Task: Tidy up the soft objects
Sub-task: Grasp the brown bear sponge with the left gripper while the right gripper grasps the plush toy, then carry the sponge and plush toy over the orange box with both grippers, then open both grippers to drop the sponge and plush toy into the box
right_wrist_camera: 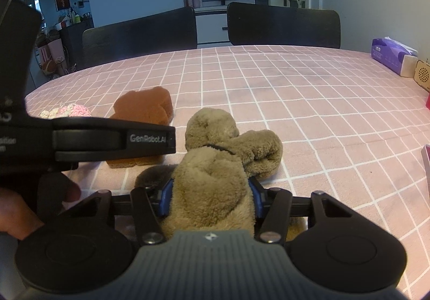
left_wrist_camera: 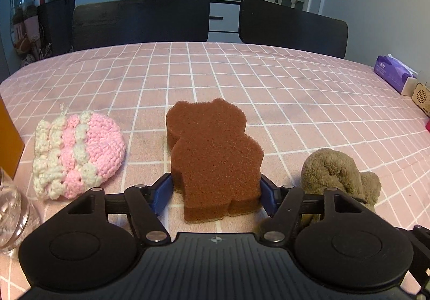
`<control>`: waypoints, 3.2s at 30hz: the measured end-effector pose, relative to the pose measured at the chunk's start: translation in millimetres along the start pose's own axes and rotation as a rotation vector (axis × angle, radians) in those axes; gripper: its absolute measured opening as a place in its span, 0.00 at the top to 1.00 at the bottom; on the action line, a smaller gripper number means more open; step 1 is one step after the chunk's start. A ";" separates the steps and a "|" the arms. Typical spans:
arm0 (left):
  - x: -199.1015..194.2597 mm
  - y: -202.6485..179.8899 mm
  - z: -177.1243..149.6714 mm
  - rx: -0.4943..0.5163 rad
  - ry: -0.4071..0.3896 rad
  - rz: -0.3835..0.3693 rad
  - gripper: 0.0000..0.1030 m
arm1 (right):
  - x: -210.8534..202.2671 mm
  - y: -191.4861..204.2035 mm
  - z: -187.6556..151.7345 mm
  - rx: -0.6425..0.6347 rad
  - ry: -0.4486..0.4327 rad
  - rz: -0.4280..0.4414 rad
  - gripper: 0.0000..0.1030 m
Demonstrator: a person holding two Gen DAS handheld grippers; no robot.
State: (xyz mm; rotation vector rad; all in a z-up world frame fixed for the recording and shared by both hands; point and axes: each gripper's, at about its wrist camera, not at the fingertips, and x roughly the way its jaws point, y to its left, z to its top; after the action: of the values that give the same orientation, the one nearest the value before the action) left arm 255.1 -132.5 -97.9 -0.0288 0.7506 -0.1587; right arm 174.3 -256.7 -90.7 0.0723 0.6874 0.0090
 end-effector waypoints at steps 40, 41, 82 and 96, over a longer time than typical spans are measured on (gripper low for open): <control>-235.1 65.2 -48.5 0.028 -0.256 -0.178 0.27 | -168.9 34.4 -2.1 -0.133 -0.176 0.224 0.50; -242.0 70.9 -49.8 0.025 -0.268 -0.175 0.27 | -174.1 39.1 -1.1 -0.141 -0.184 0.242 0.50; -186.3 243.2 -12.9 0.490 0.004 0.256 0.27 | -78.5 356.4 66.7 -0.941 -0.040 0.364 0.48; -151.4 249.4 -11.4 0.573 0.091 0.278 0.22 | -34.2 387.7 74.7 -1.018 0.012 0.279 0.44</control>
State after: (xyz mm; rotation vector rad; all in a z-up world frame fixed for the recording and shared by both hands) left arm 171.6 137.5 -24.4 0.6284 0.7699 -0.1054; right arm 201.3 124.1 15.5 -0.8102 0.6154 0.6218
